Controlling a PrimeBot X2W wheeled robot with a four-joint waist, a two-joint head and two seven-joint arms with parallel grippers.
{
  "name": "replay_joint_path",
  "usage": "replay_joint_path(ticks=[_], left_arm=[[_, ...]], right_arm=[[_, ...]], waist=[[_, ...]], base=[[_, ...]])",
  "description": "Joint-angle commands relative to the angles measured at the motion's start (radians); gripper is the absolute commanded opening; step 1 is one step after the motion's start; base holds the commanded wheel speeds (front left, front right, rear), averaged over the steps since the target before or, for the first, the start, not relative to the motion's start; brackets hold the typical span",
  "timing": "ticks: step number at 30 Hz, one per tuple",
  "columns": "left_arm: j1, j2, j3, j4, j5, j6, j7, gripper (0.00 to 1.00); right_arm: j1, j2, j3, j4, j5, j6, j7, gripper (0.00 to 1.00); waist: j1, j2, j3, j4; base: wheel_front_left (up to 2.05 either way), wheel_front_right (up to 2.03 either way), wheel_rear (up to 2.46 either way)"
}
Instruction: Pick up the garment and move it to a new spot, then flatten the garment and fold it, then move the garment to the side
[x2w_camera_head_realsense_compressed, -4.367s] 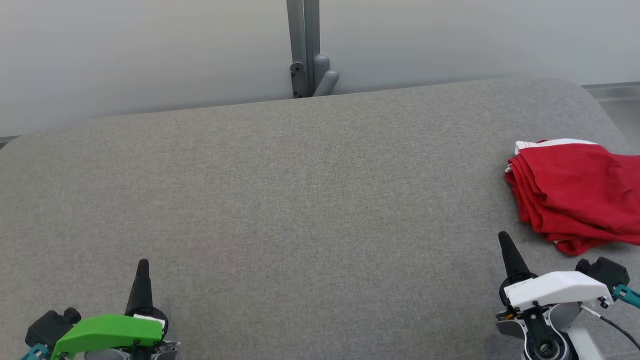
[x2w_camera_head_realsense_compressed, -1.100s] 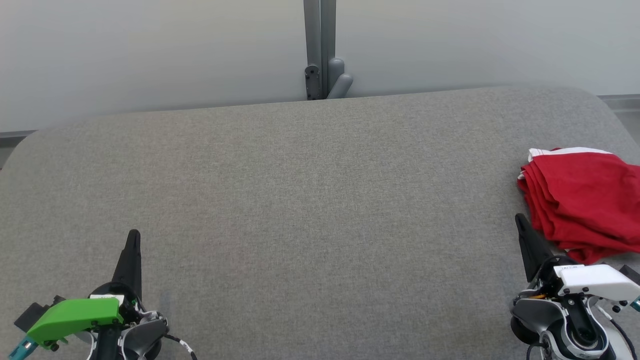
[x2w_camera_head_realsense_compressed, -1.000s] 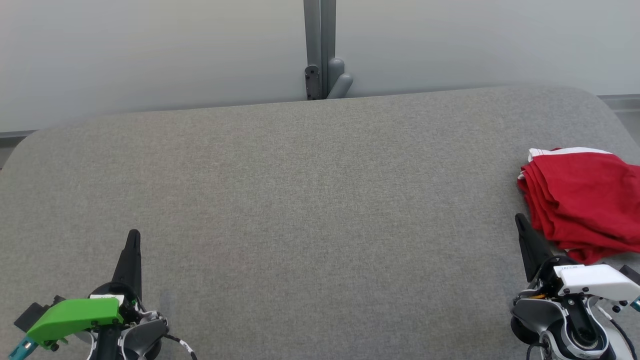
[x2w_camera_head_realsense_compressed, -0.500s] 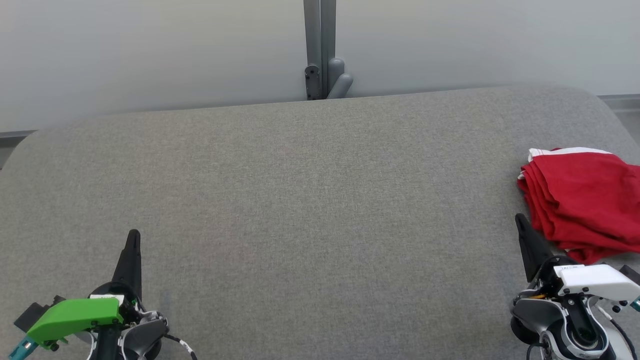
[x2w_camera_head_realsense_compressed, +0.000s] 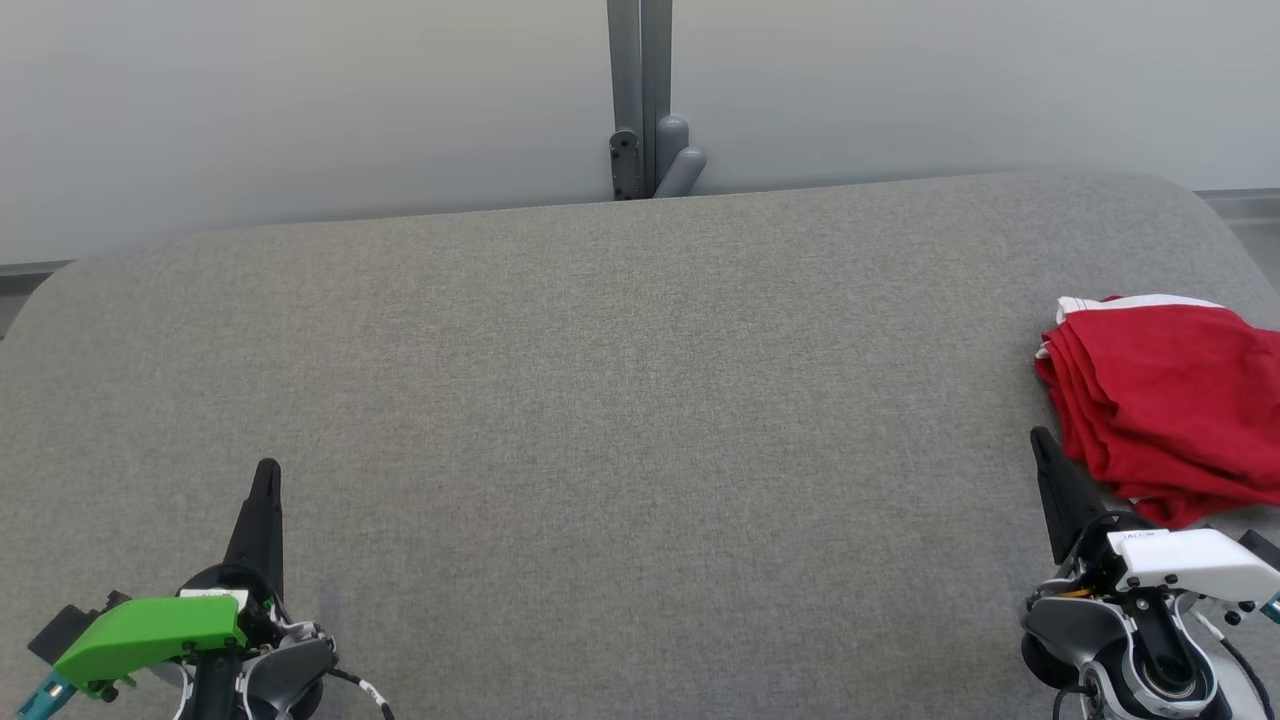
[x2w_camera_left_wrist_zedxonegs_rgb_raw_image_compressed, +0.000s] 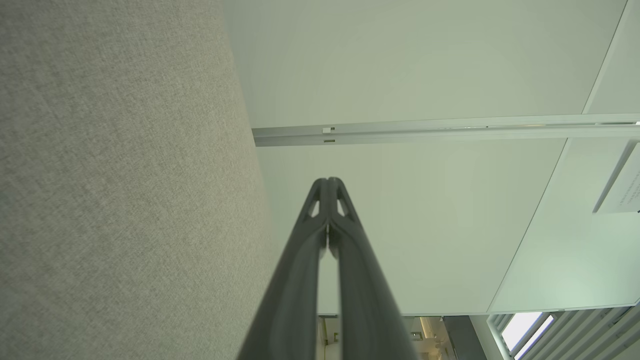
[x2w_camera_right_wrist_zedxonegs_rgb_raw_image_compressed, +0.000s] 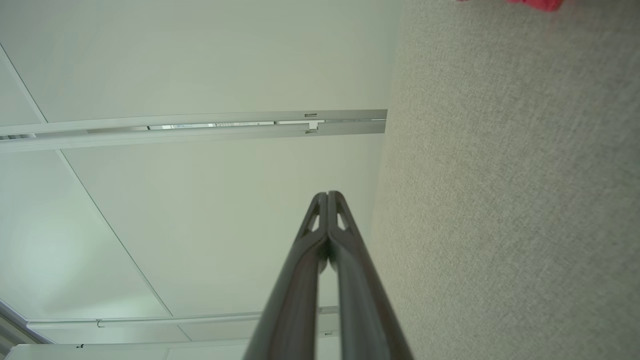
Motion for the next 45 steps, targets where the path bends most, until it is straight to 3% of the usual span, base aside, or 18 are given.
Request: replay_joint_path(ticks=[1,45], left_arm=[[-0.010,0.007,0.003,-0.003,-0.003,-0.006,0.000,0.00],[-0.010,0.007,0.003,-0.003,-0.003,-0.005,0.000,0.00]], right_arm=[[0.002,-0.004,-0.002,-0.004,0.005,0.000,0.005,0.00],[0.002,-0.004,-0.002,-0.004,0.006,0.000,0.005,0.00]], waist=[[0.0000,0.0000,0.000,0.000],[0.0000,0.0000,0.000,0.000]], base=[[0.00,0.00,0.00],[0.00,0.00,0.00]])
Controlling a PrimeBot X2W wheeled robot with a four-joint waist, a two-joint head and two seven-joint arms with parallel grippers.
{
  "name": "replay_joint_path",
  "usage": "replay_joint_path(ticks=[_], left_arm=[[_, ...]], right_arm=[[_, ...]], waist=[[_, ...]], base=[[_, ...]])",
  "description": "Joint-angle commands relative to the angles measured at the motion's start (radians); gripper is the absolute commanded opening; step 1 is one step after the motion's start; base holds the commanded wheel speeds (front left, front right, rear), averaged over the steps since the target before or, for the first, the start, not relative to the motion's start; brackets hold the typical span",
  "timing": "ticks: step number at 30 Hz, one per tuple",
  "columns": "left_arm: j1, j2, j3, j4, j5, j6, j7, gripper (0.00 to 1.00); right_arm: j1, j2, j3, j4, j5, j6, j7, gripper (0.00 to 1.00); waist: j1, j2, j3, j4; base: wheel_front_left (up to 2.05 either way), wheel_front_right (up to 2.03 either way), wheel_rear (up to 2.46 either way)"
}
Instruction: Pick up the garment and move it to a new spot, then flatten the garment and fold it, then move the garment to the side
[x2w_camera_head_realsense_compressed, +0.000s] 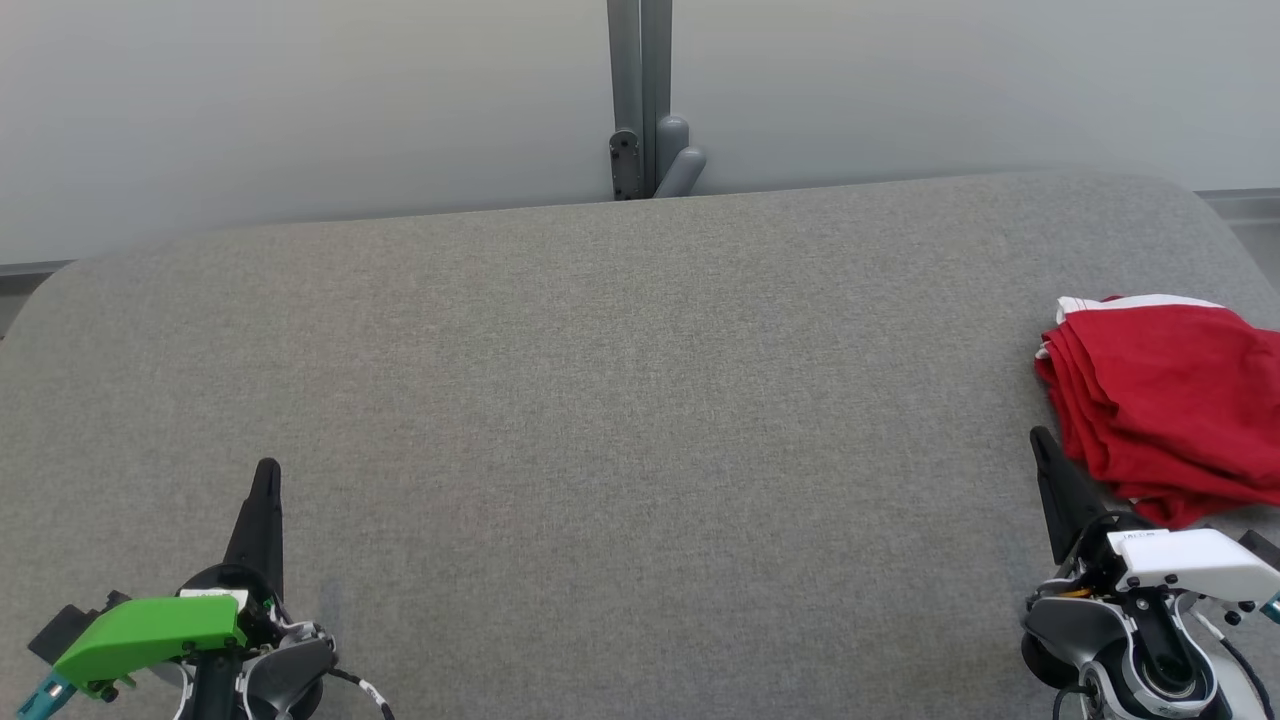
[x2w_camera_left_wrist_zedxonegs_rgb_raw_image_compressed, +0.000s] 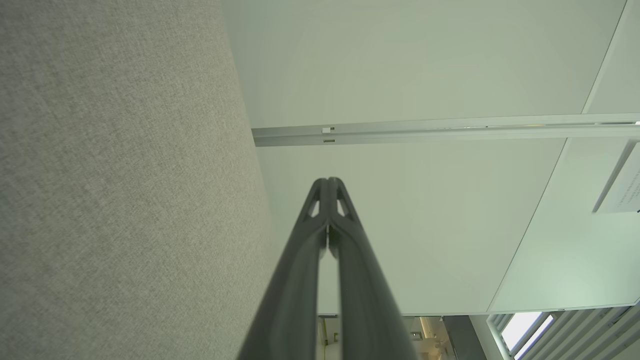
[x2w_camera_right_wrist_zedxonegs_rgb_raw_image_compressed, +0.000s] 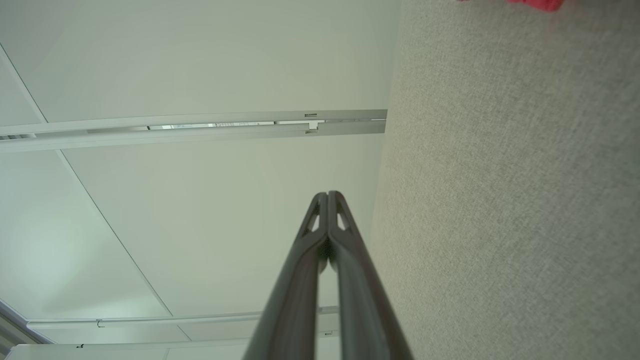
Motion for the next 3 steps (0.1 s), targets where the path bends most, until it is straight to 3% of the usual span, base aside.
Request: replay_joint_path(ticks=[1,3], left_arm=[[-0.010,0.007,0.003,-0.003,-0.003,-0.004,0.000,0.00],[-0.010,0.007,0.003,-0.003,-0.003,-0.004,0.000,0.00]], right_arm=[[0.002,-0.004,-0.002,-0.004,0.006,0.000,0.005,0.00],[0.002,-0.004,-0.002,-0.004,0.006,0.000,0.005,0.00]], waist=[[0.0000,0.0000,0.000,0.000],[0.0000,0.0000,0.000,0.000]], base=[[0.00,0.00,0.00],[0.00,0.00,0.00]])
